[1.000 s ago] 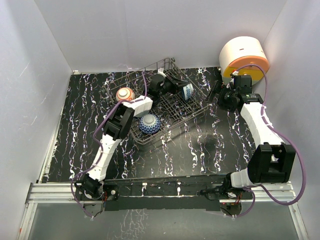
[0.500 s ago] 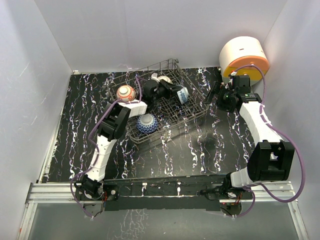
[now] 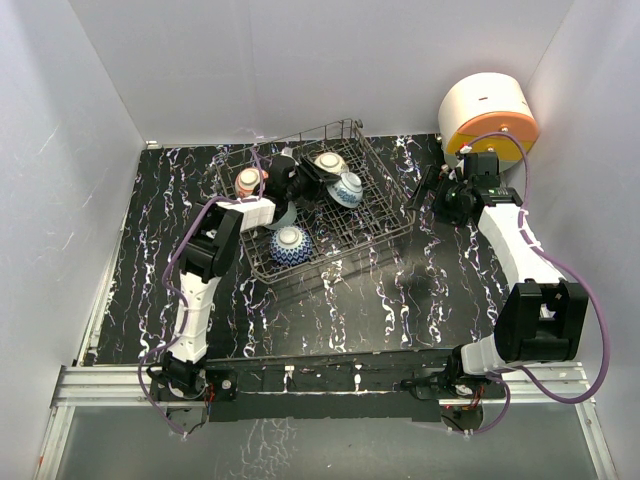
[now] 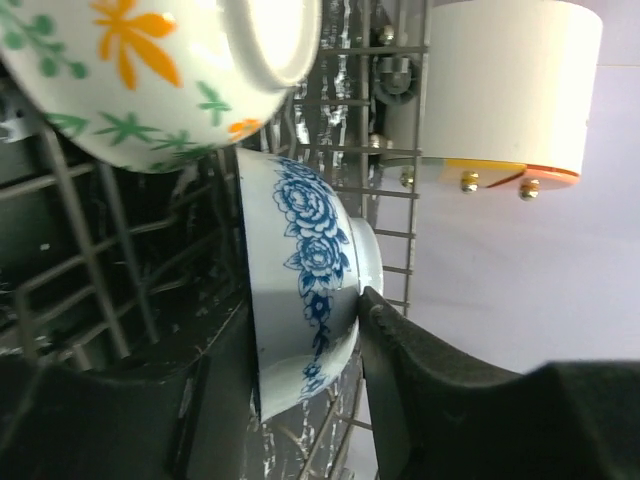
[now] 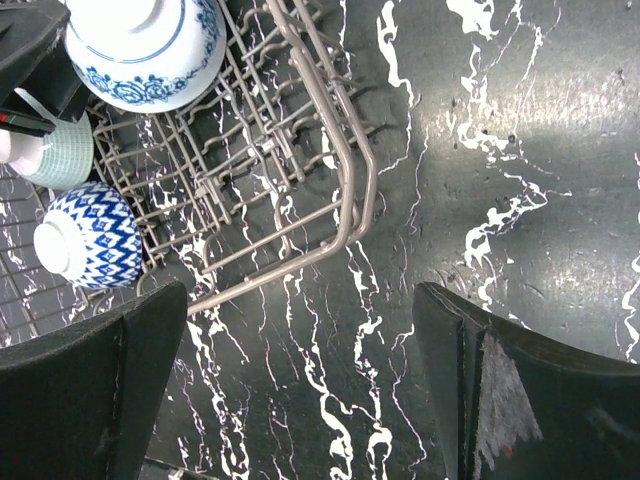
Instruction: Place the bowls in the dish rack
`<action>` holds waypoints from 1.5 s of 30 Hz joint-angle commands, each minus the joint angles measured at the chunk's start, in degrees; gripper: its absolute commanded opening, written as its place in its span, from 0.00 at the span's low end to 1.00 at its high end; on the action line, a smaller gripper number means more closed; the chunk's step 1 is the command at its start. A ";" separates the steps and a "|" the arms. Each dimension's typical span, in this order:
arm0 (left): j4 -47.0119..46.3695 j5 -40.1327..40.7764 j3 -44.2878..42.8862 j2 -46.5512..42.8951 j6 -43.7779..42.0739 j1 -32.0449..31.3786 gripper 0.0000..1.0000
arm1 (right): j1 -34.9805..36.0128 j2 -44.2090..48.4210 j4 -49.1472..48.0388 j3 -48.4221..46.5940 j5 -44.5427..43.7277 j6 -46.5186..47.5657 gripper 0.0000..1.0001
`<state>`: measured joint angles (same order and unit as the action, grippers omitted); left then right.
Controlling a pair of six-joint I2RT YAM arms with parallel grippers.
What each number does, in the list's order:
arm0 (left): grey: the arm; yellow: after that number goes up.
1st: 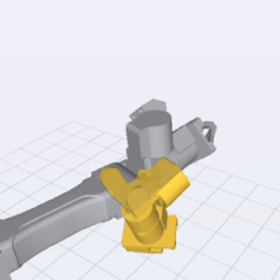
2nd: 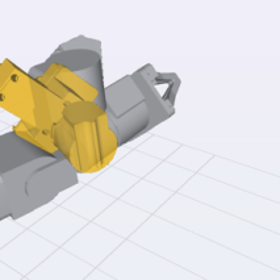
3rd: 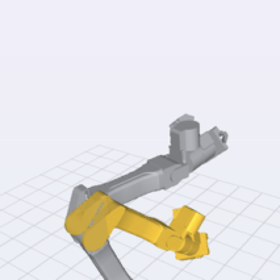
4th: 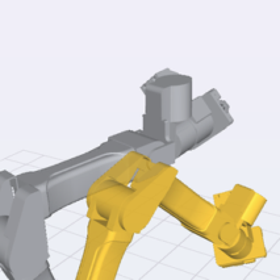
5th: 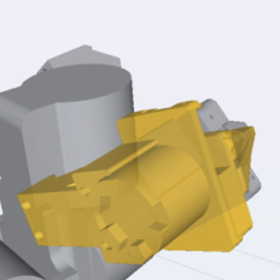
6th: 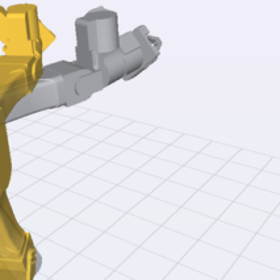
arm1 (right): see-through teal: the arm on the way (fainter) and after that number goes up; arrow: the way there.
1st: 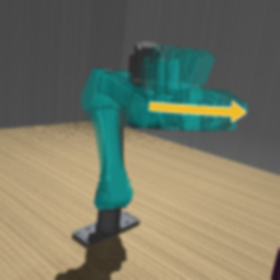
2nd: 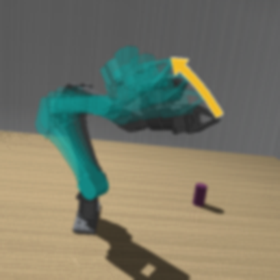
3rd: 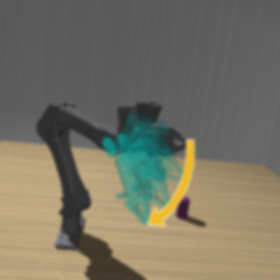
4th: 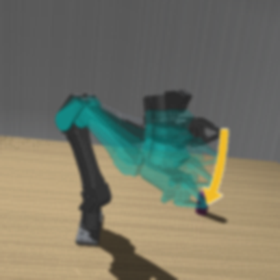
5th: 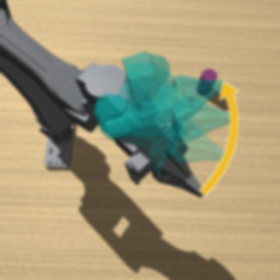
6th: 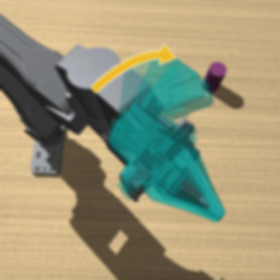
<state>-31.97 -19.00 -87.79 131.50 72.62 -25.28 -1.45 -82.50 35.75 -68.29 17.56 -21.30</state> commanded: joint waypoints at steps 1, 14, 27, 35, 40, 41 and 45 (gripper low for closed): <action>6.15 -0.04 1.04 -4.51 -5.45 -0.04 0.42 | -0.04 0.68 -2.93 0.52 0.62 0.45 0.99; 22.28 1.54 -2.31 -8.73 -12.16 0.10 0.69 | -0.04 0.73 -3.20 0.41 0.55 0.11 0.99; 44.53 6.70 -14.14 -9.61 -20.47 0.05 0.97 | -0.04 1.26 -3.36 0.62 0.99 -0.22 0.99; 53.63 9.34 -19.70 -13.44 -25.84 -0.08 0.97 | 0.04 1.95 -2.74 -1.13 1.61 0.47 0.99; 64.24 14.15 -25.62 -16.28 -33.72 -0.21 0.97 | 0.95 -0.30 -1.22 -6.19 3.89 0.48 0.99; 67.34 15.61 -26.51 -17.16 -35.75 -0.28 0.97 | 2.52 -1.01 -0.49 -7.89 3.99 0.54 0.99; 72.14 22.52 -25.13 -23.19 -42.43 -0.38 0.97 | 11.15 -3.72 2.24 -15.06 -1.30 1.60 0.99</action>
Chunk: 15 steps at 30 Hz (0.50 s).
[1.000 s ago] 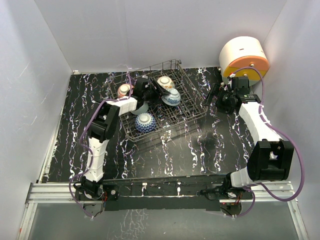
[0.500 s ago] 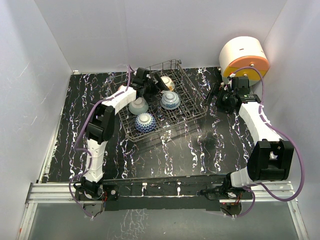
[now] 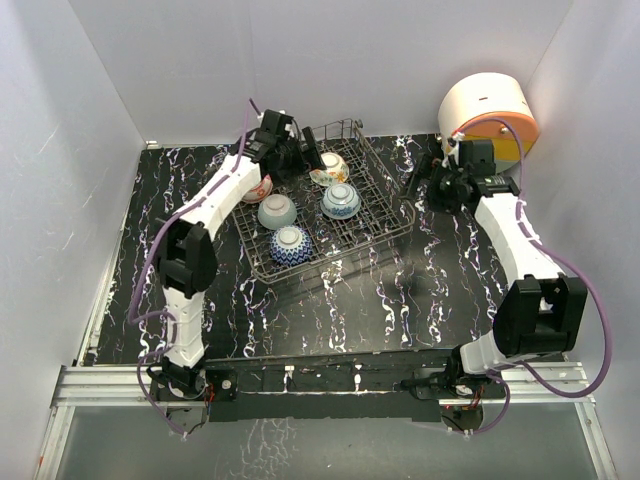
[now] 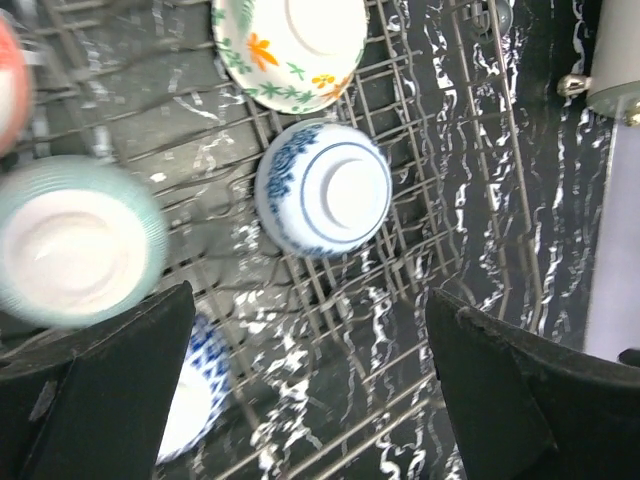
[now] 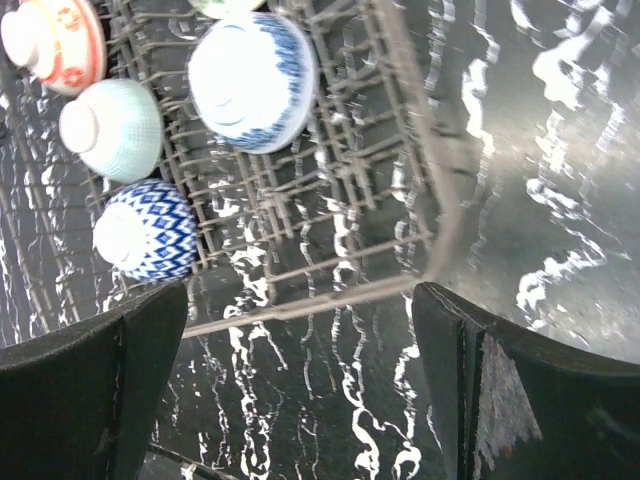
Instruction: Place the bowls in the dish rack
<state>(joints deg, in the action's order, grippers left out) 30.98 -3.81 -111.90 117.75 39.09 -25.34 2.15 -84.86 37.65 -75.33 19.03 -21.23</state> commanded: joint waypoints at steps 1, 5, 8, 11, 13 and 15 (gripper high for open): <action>9.45 8.60 0.07 -11.51 -10.15 -0.31 0.97 | 10.10 -2.15 0.75 -9.96 -4.17 1.75 0.99; 9.28 12.29 7.57 -20.27 -15.01 -0.32 0.97 | 16.62 -6.78 3.29 -16.88 -6.37 0.77 0.99; 8.90 17.95 14.77 -28.56 -18.46 -0.32 0.97 | 18.48 -8.31 4.22 -18.61 -8.02 0.38 0.99; 7.70 23.16 21.22 -35.85 -22.37 -0.24 0.97 | 18.93 -7.74 3.67 -17.16 -8.86 -0.36 0.99; 7.50 26.09 23.41 -38.94 -23.14 -0.26 0.97 | 18.91 -6.81 2.96 -15.47 -9.04 -0.72 0.99; 7.73 26.77 24.57 -42.02 -23.22 -0.20 0.97 | 18.88 -6.07 2.45 -14.21 -9.21 -0.45 0.99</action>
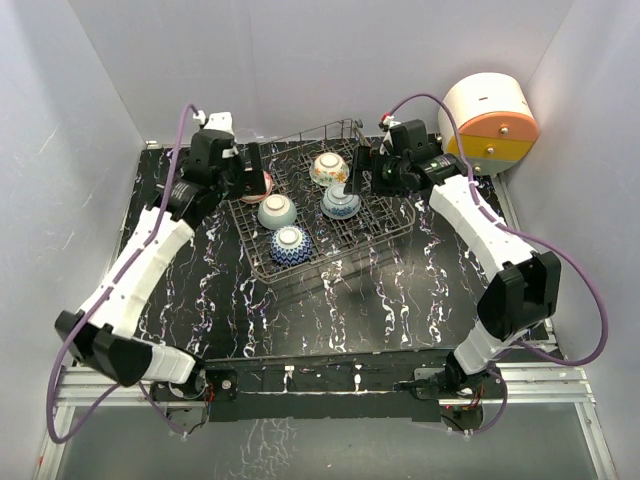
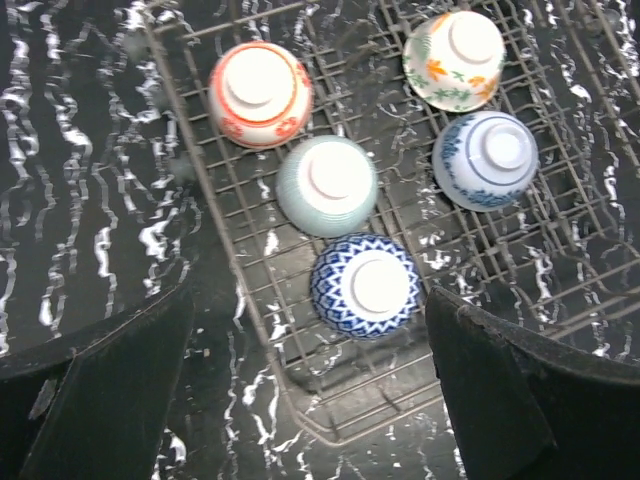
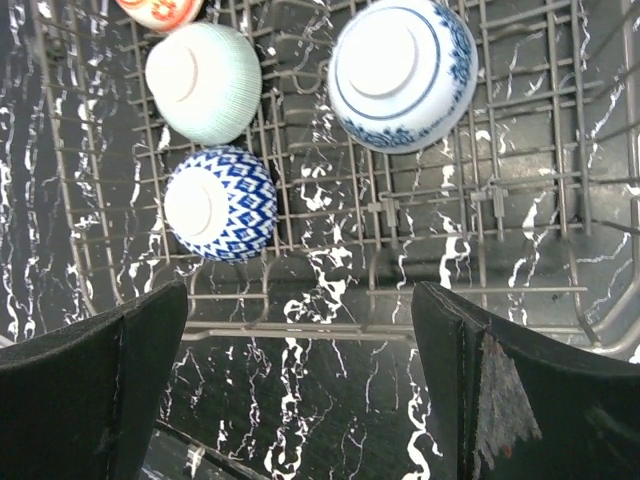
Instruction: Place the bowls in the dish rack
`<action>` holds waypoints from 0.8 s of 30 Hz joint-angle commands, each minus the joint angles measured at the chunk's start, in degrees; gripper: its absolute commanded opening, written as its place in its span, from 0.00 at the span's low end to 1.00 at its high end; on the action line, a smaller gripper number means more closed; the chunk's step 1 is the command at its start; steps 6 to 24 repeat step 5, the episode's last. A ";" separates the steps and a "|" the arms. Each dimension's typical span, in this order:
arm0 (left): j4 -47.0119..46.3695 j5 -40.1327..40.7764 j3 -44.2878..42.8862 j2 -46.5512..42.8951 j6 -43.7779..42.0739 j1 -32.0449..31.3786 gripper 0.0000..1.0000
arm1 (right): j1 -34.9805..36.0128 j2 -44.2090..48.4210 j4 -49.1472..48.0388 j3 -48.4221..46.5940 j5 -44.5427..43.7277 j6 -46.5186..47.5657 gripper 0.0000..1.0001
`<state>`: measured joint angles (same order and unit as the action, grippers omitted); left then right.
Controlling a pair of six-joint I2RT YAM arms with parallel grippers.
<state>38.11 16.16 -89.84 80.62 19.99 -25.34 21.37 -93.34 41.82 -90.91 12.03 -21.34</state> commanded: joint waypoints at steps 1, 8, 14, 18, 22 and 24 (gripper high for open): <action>0.92 6.83 2.87 -5.70 -3.91 -0.17 0.97 | -0.23 2.78 -1.81 1.77 -2.21 -0.03 0.99; 2.52 6.95 3.48 -7.14 -2.42 -0.23 0.97 | -0.27 3.85 -1.86 2.73 -3.05 0.29 0.99; 2.52 6.95 3.48 -7.14 -2.42 -0.23 0.97 | -0.27 3.85 -1.86 2.73 -3.05 0.29 0.99; 2.52 6.95 3.48 -7.14 -2.42 -0.23 0.97 | -0.27 3.85 -1.86 2.73 -3.05 0.29 0.99; 2.52 6.95 3.48 -7.14 -2.42 -0.23 0.97 | -0.27 3.85 -1.86 2.73 -3.05 0.29 0.99; 2.52 6.95 3.48 -7.14 -2.42 -0.23 0.97 | -0.27 3.85 -1.86 2.73 -3.05 0.29 0.99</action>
